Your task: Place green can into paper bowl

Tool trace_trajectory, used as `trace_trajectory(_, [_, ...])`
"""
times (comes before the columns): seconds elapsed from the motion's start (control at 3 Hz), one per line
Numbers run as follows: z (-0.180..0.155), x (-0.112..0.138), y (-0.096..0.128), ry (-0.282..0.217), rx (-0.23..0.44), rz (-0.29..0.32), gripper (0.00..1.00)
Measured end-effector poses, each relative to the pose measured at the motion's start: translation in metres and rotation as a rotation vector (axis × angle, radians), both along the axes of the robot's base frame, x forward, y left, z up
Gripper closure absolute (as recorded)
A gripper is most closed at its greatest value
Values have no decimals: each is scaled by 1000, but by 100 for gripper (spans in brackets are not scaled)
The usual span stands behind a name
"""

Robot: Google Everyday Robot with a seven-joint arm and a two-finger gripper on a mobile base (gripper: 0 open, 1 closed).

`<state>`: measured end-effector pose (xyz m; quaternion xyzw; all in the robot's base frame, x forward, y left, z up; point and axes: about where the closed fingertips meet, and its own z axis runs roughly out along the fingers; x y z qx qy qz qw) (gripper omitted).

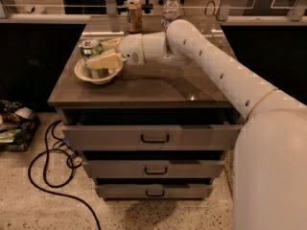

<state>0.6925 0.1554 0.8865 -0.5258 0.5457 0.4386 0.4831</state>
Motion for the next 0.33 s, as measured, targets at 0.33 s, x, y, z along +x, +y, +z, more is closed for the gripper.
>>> trace_trajectory(0.33, [0,-1,2,1,0,3,0])
